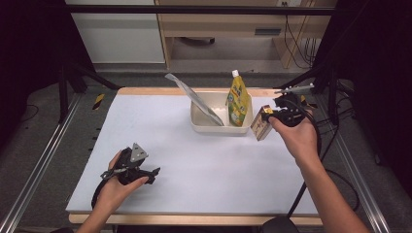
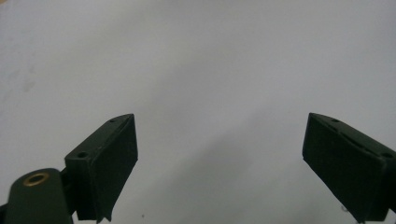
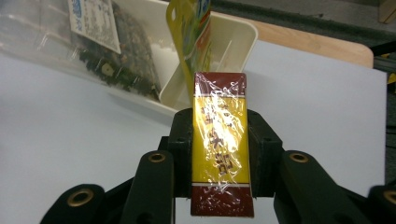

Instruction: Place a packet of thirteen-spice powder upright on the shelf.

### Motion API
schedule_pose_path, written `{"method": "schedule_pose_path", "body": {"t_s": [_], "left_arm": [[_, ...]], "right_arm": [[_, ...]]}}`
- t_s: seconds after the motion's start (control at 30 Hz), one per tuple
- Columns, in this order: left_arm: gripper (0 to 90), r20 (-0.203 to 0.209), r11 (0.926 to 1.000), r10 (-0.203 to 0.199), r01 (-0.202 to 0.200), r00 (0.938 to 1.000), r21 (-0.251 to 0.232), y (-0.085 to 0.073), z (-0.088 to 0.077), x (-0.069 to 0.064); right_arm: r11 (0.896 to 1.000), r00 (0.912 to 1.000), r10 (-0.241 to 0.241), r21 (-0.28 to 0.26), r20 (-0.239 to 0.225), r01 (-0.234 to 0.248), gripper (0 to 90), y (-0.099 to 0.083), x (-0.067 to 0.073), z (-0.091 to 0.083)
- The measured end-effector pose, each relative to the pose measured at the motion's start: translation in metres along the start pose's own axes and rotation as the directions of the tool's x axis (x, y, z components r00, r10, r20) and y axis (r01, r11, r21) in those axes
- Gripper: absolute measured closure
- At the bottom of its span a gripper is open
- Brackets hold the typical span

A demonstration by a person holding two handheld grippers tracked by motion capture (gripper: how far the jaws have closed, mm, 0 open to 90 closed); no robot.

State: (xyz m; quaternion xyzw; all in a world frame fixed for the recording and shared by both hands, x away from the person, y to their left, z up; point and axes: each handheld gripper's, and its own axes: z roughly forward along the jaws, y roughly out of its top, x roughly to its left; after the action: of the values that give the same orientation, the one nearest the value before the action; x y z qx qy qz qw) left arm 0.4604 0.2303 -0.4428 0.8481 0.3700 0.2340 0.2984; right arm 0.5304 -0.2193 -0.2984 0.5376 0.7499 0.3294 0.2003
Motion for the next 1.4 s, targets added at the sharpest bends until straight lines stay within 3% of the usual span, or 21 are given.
{"method": "schedule_pose_path", "body": {"t_s": [0.2, 0.4, 0.97, 1.4], "left_arm": [[9.8, -0.016, 1.0, -0.001, 0.001, 0.9999, 0.004, -0.007, -0.003, 0.004], [9.8, -0.025, 0.9998, -0.013, 0.012, 0.9996, -0.015, -0.012, -0.006, 0.005], [9.8, -0.015, 0.9998, -0.02, 0.019, 0.9997, -0.01, -0.017, -0.003, 0.004], [9.8, -0.007, 0.9997, -0.022, 0.022, 0.9997, -0.003, -0.018, 0.0, 0.002]], "right_arm": [[1.0, 0.9994, 0.0, 0.003, 0.034, 0.0, 68.0, 0.019, -0.004, 0.002], [0.999, 0.9982, 0.037, -0.007, 0.047, -0.037, 68.0, 0.035, -0.009, 0.006], [0.998, 0.9928, 0.069, -0.005, 0.098, -0.069, 68.0, 0.066, -0.02, 0.007], [0.996, 0.9877, 0.087, 0.006, 0.13, -0.088, 68.0, 0.086, -0.02, 0.027]]}}
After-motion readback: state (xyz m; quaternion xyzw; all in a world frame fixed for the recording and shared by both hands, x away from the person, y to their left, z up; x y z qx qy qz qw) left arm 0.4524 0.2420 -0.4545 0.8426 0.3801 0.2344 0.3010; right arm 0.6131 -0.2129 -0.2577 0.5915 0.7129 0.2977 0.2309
